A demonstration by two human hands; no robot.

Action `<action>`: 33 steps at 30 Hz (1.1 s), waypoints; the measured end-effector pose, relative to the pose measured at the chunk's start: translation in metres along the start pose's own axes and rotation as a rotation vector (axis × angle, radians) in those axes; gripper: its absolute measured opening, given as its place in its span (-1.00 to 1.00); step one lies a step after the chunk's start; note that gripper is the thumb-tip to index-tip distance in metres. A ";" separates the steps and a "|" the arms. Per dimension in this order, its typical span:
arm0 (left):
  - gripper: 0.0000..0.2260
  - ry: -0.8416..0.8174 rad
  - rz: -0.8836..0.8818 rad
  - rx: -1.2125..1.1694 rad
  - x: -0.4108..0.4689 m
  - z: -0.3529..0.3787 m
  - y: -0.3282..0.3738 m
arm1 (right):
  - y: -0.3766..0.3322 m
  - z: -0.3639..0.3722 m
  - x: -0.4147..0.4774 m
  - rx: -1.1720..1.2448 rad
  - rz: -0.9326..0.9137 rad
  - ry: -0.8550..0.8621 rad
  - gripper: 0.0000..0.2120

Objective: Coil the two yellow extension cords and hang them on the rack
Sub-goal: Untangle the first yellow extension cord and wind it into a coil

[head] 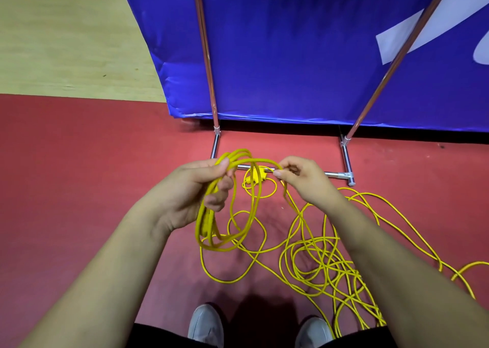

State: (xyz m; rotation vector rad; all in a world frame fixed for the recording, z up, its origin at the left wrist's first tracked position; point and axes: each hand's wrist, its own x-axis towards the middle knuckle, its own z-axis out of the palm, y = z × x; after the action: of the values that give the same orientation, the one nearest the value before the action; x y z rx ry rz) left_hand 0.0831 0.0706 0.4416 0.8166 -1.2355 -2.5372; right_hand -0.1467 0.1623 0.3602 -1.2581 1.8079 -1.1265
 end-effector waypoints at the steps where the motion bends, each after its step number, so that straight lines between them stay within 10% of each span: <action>1: -0.85 -0.036 0.011 -0.068 0.000 -0.002 0.003 | 0.008 0.002 0.001 -0.004 0.015 -0.008 -0.88; 9: -0.78 -0.414 0.128 -0.470 -0.010 -0.028 0.024 | 0.089 0.011 -0.006 -0.280 0.370 -0.005 -0.63; 16: -0.85 0.205 0.291 -0.072 -0.002 -0.020 0.017 | 0.092 0.030 -0.014 0.202 0.622 0.071 -0.79; 26: -0.85 0.272 0.000 0.282 0.006 -0.027 -0.006 | -0.045 0.021 -0.009 -0.246 0.206 -0.754 -0.95; 33: -0.83 -0.009 -0.041 0.198 0.002 -0.004 -0.005 | -0.062 0.008 -0.001 0.312 0.035 -0.251 -0.91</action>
State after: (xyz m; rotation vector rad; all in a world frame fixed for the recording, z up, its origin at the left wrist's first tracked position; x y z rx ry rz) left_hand 0.0842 0.0705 0.4346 0.8800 -1.5071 -2.4807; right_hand -0.1154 0.1506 0.4129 -1.1215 1.4034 -1.1246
